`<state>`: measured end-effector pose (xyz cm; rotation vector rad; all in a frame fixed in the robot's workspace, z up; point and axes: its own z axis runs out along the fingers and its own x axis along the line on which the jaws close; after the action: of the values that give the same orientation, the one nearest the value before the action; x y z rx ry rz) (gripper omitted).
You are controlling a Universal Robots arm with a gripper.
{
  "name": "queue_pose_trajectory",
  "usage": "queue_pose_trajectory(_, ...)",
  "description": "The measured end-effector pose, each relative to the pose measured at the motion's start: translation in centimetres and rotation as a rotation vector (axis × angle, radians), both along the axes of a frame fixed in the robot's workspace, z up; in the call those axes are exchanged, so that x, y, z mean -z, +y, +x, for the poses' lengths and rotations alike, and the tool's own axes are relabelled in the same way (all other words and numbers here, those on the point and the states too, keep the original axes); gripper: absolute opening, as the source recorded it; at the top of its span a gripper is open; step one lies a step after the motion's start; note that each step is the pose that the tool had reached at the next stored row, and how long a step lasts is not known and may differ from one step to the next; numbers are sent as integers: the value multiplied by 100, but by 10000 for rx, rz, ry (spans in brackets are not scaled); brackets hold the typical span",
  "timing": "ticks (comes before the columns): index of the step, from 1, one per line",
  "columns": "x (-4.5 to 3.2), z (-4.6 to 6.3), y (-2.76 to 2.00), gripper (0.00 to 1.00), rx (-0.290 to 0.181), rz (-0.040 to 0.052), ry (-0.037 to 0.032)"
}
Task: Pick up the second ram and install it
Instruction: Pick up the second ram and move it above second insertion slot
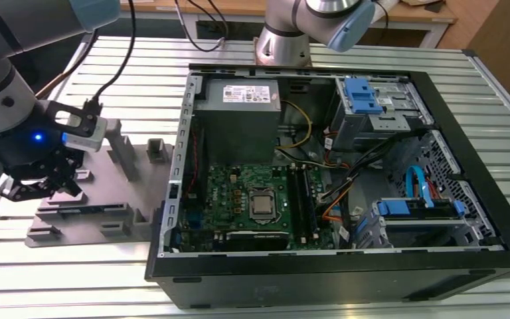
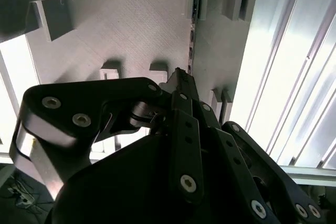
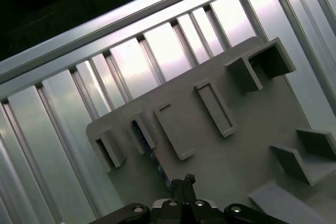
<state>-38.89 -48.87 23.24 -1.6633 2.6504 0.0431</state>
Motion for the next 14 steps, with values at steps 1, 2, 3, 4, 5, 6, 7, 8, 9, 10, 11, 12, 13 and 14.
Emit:
queue_pose_trajectory(1, 0, 0, 0, 7, -69, 0, 0)
queue_pose_trajectory(2, 0, 0, 0, 7, -139, 1, 0)
queue_pose_trajectory(3, 0, 0, 0, 7, -211, 0, 0)
queue_pose_trajectory(4, 0, 0, 0, 7, -283, 0, 0)
queue_pose_trajectory(5, 0, 0, 0, 7, -358, 0, 0)
queue_pose_trajectory(6, 0, 0, 0, 7, -431, 0, 0)
queue_pose_trajectory(7, 0, 0, 0, 7, -506, 1, 0)
queue_pose_trajectory(8, 0, 0, 0, 7, -581, 0, 0)
queue_pose_trajectory(9, 0, 0, 0, 7, -662, 1, 0)
queue_pose_trajectory(10, 0, 0, 0, 7, -741, 0, 0)
queue_pose_trajectory(11, 0, 0, 0, 7, -820, 0, 0)
queue_pose_trajectory(12, 0, 0, 0, 7, -898, 1, 0)
queue_pose_trajectory(13, 0, 0, 0, 7, -980, 0, 0)
queue_pose_trajectory(14, 0, 0, 0, 7, -1059, 0, 0)
